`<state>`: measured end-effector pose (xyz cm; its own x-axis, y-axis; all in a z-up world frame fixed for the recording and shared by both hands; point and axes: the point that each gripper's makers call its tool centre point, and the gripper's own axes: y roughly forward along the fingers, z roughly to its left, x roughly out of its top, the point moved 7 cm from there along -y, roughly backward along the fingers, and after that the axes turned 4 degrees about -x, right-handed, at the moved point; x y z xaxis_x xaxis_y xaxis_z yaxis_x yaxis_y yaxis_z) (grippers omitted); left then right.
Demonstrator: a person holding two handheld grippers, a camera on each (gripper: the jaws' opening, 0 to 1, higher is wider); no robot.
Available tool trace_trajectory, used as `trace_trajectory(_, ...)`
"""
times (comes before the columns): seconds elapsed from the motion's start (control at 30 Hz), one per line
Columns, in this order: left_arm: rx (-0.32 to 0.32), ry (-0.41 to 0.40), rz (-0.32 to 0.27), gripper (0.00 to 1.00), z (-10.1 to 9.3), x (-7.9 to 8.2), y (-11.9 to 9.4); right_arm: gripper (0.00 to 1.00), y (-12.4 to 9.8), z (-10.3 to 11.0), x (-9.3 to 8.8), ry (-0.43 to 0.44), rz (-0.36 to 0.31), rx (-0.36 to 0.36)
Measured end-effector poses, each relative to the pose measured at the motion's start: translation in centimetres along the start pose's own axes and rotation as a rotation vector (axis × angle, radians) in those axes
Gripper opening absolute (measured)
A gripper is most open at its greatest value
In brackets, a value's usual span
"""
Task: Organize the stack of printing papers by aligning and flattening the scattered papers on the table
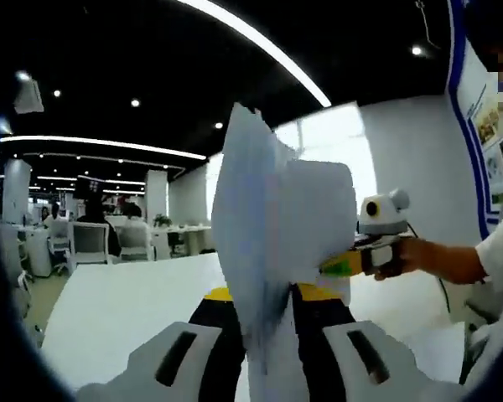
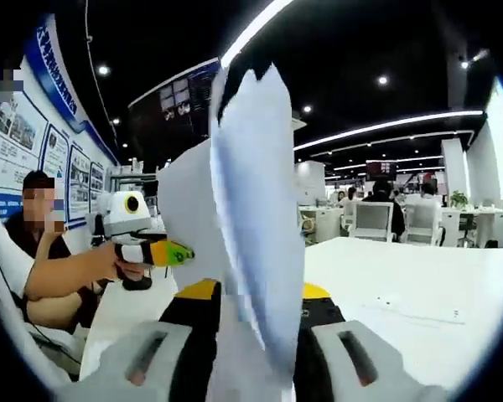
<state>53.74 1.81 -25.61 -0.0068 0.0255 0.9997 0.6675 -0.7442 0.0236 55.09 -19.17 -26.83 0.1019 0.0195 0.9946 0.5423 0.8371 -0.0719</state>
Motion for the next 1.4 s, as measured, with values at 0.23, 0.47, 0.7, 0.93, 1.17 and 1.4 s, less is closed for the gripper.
trace_trajectory(0.23, -0.006, -0.075, -0.127, 0.32, -0.3, 1.1, -0.1, 0.42, -0.3, -0.3, 2.3, 0.026, -0.073, -0.037)
trace_trajectory(0.47, -0.007, -0.071, -0.144, 0.24, -1.4, 0.2, 1.3, 0.46, -0.4, -1.0, 2.4, 0.01, -0.054, -0.05)
trace_trajectory(0.7, -0.062, -0.035, -0.165, 0.06, -2.2, 0.3, 1.2, 0.43, -0.8, -1.2, 2.0, -0.003, -0.042, -0.044)
trace_trajectory(0.93, -0.088, -0.037, -0.172, 0.06, -2.7, 0.4, 0.9, 0.42, -0.8, -1.0, 2.0, -0.011, -0.034, -0.031)
trace_trajectory(1.17, -0.106, -0.099, -0.168, 0.06, -2.7, 1.1, 0.4, 0.39, -1.1, -0.8, 2.6, -0.007, -0.027, -0.012)
trace_trajectory(1.4, -0.096, -0.165, -0.153, 0.06, -2.3, 2.0, -0.8, 0.39, -1.6, 0.6, 3.8, -0.014, -0.012, 0.03)
